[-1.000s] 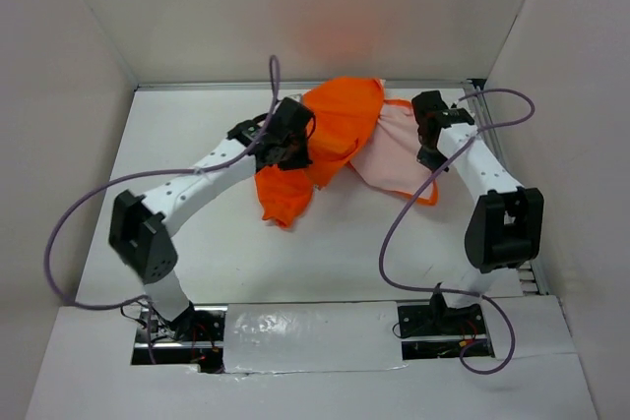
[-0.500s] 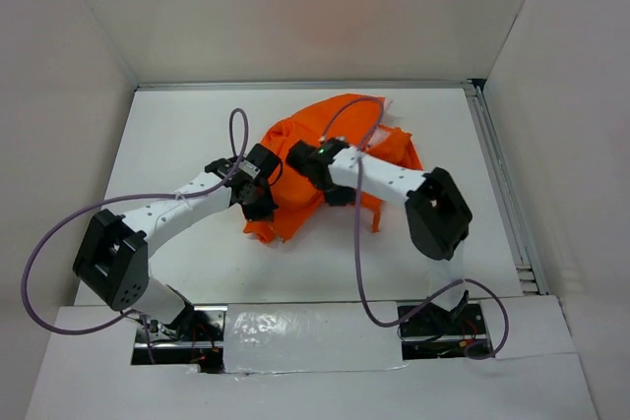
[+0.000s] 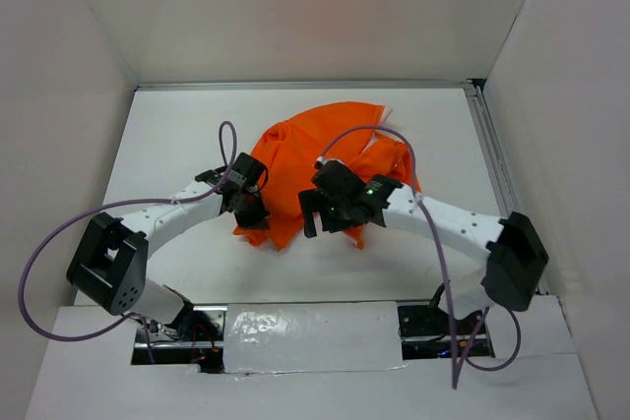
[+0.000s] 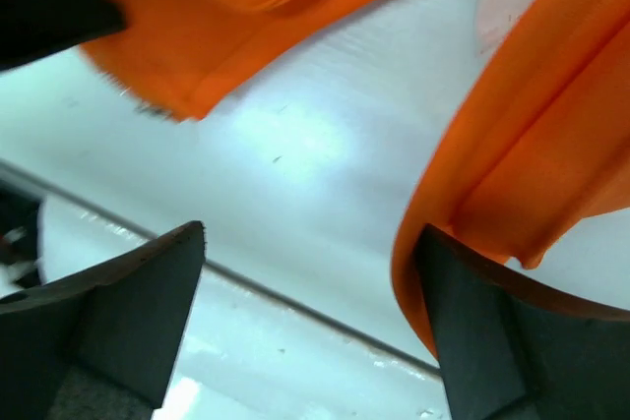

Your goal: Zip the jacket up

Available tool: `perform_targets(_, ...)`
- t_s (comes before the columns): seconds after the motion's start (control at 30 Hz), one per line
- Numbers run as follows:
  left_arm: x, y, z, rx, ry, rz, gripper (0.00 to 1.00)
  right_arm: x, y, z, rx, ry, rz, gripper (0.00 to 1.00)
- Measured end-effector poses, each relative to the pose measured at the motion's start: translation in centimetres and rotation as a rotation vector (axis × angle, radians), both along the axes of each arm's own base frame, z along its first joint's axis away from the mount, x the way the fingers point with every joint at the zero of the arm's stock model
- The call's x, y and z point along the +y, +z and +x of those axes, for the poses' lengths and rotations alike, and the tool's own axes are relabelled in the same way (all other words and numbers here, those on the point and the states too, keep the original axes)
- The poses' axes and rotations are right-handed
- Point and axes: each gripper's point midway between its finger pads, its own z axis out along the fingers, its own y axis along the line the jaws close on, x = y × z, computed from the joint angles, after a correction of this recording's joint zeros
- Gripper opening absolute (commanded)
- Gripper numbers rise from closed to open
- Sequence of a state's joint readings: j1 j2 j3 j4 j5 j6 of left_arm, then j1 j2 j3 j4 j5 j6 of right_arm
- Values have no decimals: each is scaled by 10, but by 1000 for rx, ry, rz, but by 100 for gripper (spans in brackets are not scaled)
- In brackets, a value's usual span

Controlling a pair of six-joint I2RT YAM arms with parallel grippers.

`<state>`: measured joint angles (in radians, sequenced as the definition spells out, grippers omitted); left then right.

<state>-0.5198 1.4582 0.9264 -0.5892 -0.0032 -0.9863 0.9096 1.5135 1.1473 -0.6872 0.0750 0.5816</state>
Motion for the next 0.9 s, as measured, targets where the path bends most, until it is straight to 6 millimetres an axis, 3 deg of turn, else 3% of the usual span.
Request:
perform_targets(0.13, -5, 2, 4, -18, -22, -23, 0, -17, 15, -15, -29, -17, 84, 97)
perform_targets(0.3, -8, 4, 5, -23, -30, -41, 0, -55, -6, -13, -23, -156, 0, 97)
perform_targets(0.33, -8, 4, 5, -24, -32, -41, 0, -63, -12, -12, -19, -186, -28, 95)
perform_targets(0.4, -7, 3, 5, -25, -44, -38, 0, -79, -24, -14, -7, -238, -84, 72)
perform_targets(0.43, -7, 3, 4, -24, -46, -37, 13, -87, -30, -16, 0, -259, -113, 45)
perform_targets(0.5, -7, 3, 3, -19, -52, -38, 33, -103, -44, -22, 23, -313, -171, 11)
perform_targets(0.53, -7, 3, 2, -16, -61, -38, 56, -112, -50, -24, 33, -348, -201, 0)
perform_targets(0.6, -8, 4, -1, -10, -85, -44, 69, -131, -54, -26, 47, -439, -255, 0)
perform_targets(0.63, -9, 4, -2, -8, -94, -50, 99, -142, -52, -24, 44, -492, -277, 0)
perform_targets(0.77, -14, 12, -7, -30, -155, -68, 99, -188, -25, -7, 5, -713, -335, 0)
perform_targets(0.9, -27, 45, 0, -115, -232, -91, 99, -222, 37, 23, -106, -894, -263, 0)
